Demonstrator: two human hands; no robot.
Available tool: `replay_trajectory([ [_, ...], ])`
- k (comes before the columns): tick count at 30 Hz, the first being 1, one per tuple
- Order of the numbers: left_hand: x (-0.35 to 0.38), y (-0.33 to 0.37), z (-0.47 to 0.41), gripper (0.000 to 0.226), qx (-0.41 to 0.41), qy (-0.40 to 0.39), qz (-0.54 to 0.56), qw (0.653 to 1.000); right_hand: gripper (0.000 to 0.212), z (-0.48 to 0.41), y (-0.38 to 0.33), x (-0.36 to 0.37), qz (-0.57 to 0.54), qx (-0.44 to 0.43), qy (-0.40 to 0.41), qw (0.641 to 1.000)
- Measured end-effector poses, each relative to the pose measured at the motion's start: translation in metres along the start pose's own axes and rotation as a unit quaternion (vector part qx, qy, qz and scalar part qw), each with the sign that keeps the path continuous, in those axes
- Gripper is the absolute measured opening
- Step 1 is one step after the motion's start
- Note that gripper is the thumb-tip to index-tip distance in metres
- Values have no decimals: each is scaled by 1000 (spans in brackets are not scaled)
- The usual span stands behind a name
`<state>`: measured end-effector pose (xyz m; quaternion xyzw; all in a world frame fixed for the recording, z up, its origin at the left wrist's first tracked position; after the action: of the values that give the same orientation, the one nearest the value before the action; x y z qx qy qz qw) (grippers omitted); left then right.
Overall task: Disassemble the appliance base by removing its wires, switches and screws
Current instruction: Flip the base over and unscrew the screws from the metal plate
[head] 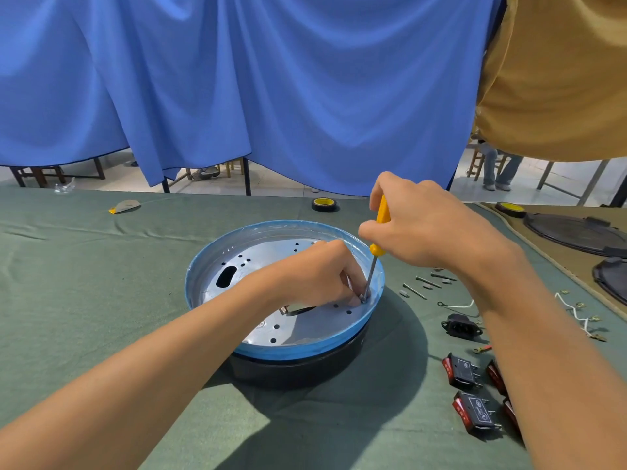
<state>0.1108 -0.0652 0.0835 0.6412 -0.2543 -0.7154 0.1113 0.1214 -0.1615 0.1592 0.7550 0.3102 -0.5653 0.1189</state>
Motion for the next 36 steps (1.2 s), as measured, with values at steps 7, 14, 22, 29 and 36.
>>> replay_trajectory([
  [7,0,-2,-1,22,-4,-2,10,1000,17,-1,-2,-3,4,2,35,999],
  [14,0,-3,-2,17,-4,-2,9,1000,17,0,-1,-4,4,2,22,1000],
  [22,1,-6,-2,13,-10,-5,11,1000,23,1,-4,-8,47,-1,53,998],
  [29,0,-5,-2,14,-12,-5,14,1000,31,4,-9,-8,85,-4,49,995],
  [36,1,-4,-1,10,-15,-2,16,1000,20,4,-19,-2,27,-55,2,998],
])
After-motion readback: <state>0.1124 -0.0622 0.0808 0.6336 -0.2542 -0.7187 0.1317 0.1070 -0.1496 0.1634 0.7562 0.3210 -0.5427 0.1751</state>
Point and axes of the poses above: each hand's wrist, its own z-axis away from the middle knuckle, its own x-axis out of the palm, y = z × x, the point moved 7 cm from there along -z, towards the middle knuckle, and after that the axes turned 10 degrees about -x, right-handed, at the moved point
